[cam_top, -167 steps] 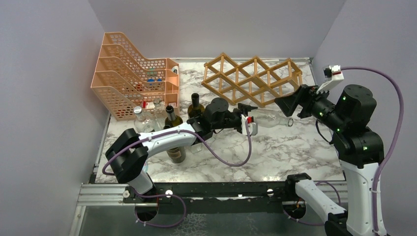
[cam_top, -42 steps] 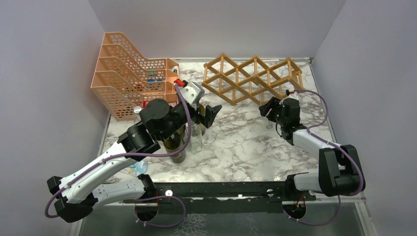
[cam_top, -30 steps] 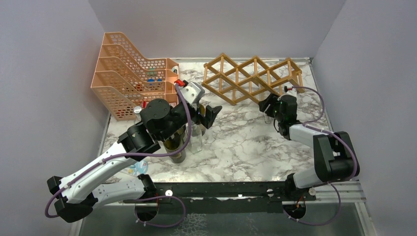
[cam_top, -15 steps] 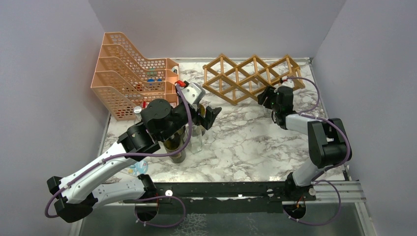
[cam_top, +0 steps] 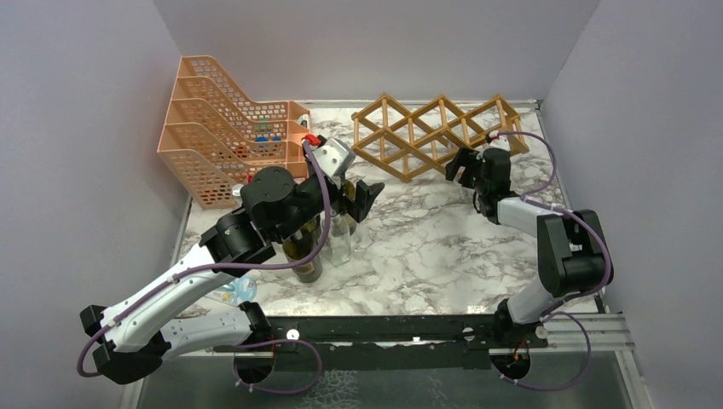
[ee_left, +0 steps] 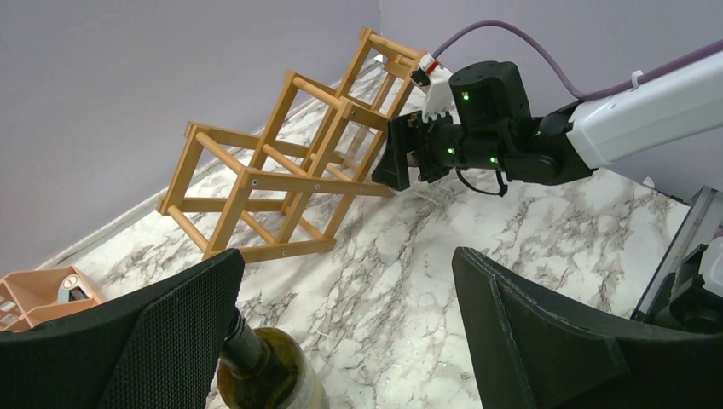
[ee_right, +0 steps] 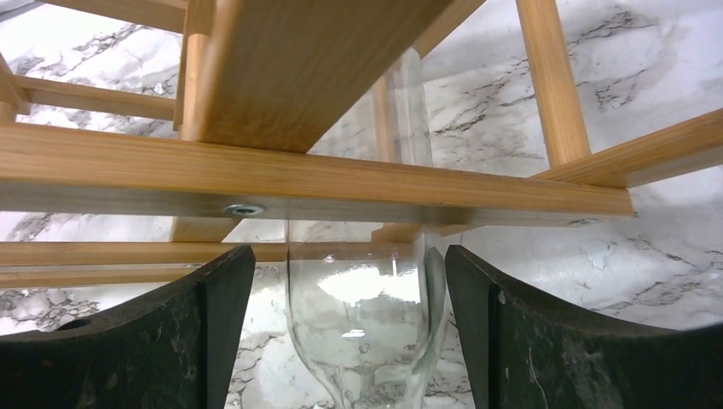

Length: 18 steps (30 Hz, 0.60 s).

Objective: Put the wine bottle on the wine rack

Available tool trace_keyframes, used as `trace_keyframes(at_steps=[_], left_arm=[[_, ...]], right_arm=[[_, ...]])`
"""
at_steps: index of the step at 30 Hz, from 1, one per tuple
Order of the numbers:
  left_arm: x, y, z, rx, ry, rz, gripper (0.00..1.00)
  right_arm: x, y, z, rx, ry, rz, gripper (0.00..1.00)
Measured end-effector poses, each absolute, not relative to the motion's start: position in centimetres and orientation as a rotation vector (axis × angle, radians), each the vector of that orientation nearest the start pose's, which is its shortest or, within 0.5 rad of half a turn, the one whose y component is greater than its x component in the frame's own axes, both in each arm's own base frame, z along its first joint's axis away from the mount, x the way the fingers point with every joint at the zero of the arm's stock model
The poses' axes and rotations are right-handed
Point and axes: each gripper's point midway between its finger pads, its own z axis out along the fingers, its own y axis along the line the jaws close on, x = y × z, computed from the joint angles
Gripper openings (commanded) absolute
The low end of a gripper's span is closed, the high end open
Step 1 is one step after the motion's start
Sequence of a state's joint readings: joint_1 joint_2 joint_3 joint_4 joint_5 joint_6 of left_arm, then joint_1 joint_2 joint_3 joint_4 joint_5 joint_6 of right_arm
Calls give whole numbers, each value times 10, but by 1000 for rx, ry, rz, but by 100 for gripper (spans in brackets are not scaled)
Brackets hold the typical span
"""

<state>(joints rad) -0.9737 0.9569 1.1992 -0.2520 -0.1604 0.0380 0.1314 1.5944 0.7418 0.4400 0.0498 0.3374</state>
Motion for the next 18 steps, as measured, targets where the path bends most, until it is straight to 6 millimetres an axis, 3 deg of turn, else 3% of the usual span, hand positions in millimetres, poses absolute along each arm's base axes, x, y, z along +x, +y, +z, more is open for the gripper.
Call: trace_keyframes(at_steps=[9, 15, 18], left_arm=[[215, -263, 398, 679, 1486, -594, 99], [215, -263, 397, 682, 1486, -591, 99], [215, -262, 397, 680, 1487, -588, 99]], right_arm=[[424, 59, 142, 244, 1960, 246, 78], [405, 65, 150, 221, 2065, 275, 74], [391, 75, 157, 187, 2100, 341, 68]])
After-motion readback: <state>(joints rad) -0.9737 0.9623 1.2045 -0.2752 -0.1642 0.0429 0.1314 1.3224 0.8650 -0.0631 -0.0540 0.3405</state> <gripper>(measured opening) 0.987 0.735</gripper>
